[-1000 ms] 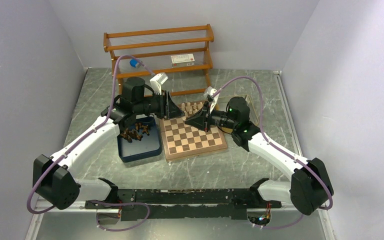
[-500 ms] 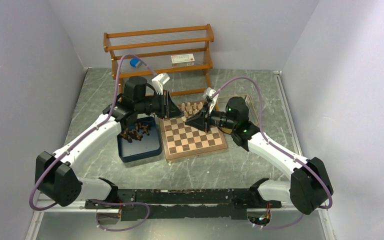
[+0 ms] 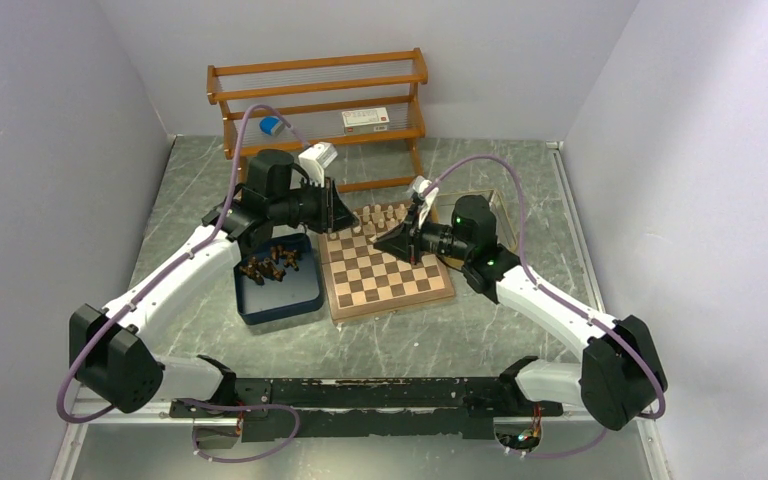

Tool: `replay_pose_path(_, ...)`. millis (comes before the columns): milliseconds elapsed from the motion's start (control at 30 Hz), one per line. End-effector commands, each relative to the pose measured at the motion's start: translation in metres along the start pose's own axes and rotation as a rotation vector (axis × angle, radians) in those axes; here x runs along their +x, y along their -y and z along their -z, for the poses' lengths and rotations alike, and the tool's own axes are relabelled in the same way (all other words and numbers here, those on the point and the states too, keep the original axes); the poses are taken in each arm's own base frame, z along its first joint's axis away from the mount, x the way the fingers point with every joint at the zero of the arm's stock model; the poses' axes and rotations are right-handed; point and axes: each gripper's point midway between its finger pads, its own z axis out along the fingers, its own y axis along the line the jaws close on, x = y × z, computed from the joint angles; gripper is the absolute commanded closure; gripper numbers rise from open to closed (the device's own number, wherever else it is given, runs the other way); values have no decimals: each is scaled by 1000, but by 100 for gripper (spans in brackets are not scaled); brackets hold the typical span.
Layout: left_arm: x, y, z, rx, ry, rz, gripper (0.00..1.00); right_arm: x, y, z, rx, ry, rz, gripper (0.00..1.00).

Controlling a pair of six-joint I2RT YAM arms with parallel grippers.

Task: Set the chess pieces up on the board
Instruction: Pick up the chess piece from the storage box, then place the chess piece on the chessboard.

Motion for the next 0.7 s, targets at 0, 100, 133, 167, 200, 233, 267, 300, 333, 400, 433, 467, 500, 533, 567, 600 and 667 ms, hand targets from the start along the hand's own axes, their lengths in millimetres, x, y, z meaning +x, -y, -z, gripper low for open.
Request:
replay_pose_path(0,-22,-19,6,-125,68,-75,88,-2,9,9,93,13,15,100)
replay_pose_path(100,-29,-34,3,-216,82,-93,89,-6,15,16,153,39,30,100)
replay_pose_path(133,-32,-39,1,-247,92,-103,89,-7,18,18,177,49,29,100)
replay_pose_path(167,-35,-43,0,-278,102,-114,89,-7,21,20,198,58,28,100)
replay_pose_path(200,-37,-48,-2,-317,109,-123,89,-6,24,23,220,62,25,100)
replay_pose_path(233,-39,-52,-4,-354,116,-129,89,-5,27,25,240,66,24,100)
replay_pose_path(267,-40,-57,-7,-394,128,-135,90,-4,30,27,262,65,21,100)
replay_pose_path(300,-40,-58,-12,-402,134,-141,90,-3,33,29,278,62,22,100)
replay_pose_path(333,-40,-62,-16,-434,144,-142,90,-1,35,31,293,56,22,100)
replay_pose_path(400,-35,-68,-26,-466,139,-139,90,-2,39,35,323,51,30,100)
replay_pose_path(433,-32,-70,-31,-478,129,-140,90,-2,41,37,340,49,32,100)
replay_pose_path(467,-27,-72,-37,-487,118,-143,90,-3,42,40,354,51,36,100)
replay_pose_path(500,-23,-75,-42,-502,110,-148,90,-4,43,42,365,57,38,100)
replay_pose_path(533,-17,-78,-46,-524,101,-152,90,-3,44,45,376,61,38,100)
replay_pose_path(567,-12,-81,-51,-544,94,-158,91,-3,44,47,384,65,38,100)
replay_pose_path(600,-7,-86,-54,-563,93,-161,92,-3,45,48,391,67,36,100)
replay_pose_path(667,-1,-92,-60,-574,105,-161,94,-1,45,51,398,71,36,100)
